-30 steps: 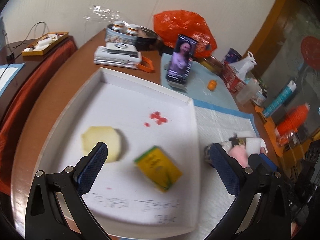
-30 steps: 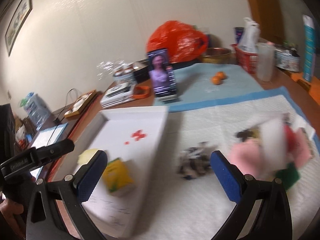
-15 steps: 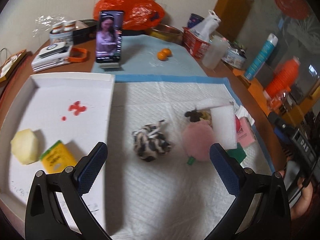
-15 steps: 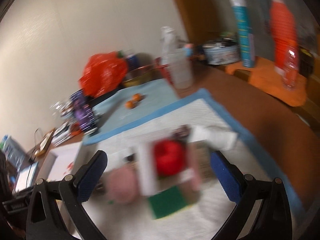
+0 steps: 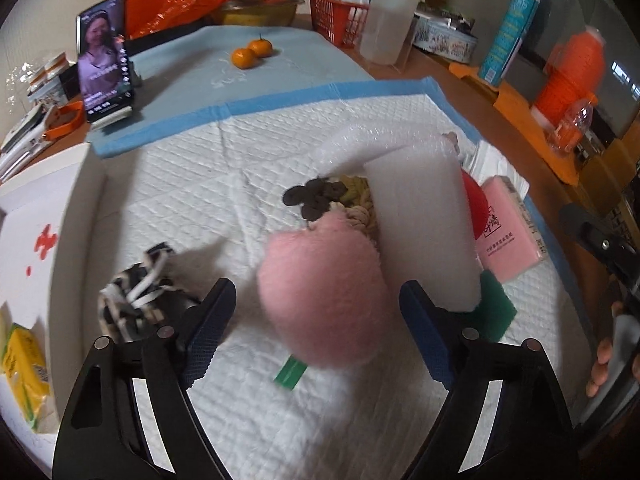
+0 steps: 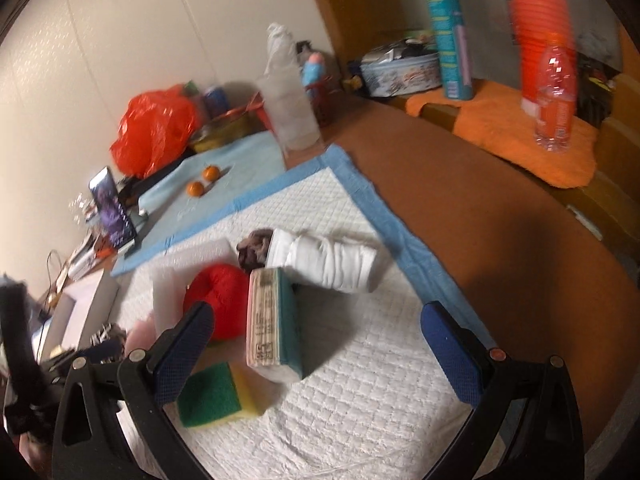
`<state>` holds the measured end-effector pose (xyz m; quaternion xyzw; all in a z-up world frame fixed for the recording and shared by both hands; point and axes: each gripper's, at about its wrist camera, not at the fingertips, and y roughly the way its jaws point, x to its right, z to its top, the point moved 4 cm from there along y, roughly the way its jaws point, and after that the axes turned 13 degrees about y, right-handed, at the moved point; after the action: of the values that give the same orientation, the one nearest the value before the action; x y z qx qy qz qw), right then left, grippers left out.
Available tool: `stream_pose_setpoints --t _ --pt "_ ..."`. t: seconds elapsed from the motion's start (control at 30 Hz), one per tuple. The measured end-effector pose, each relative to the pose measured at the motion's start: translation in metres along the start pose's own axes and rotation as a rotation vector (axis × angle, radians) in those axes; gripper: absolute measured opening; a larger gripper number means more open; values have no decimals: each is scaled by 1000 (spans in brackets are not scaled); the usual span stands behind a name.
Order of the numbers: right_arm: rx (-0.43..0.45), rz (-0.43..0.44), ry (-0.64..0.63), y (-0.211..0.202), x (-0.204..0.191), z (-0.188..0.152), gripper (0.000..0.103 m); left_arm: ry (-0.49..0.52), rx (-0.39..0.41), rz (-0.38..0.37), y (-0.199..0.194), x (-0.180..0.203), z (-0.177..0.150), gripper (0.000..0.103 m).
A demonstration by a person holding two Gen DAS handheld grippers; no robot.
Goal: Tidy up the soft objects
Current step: 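Grasp the pink fluffy ball with the left gripper while the right grasps the pink-and-teal box, then carry the pink ball and pink box into the white tray and release both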
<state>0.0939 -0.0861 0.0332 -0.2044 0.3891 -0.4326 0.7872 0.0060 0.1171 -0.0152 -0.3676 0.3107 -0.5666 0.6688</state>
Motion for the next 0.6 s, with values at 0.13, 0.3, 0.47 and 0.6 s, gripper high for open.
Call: stream_pose_setpoints --t 0.13,0.3,0.47,0.6 --pt "-55 15 -40 16 -2 -6 96 -23 4 -10 8 1 -1 59" --pt "-127 52 -84 37 -13 -13 63 -43 20 -19 5 -1 -4 55" --pt "-183 75 -93 47 -17 -24 26 -78 50 -19 -12 -5 -10 55" --pt "-116 119 -62 21 -17 -12 26 -87 126 -11 -48 -8 -10 55"
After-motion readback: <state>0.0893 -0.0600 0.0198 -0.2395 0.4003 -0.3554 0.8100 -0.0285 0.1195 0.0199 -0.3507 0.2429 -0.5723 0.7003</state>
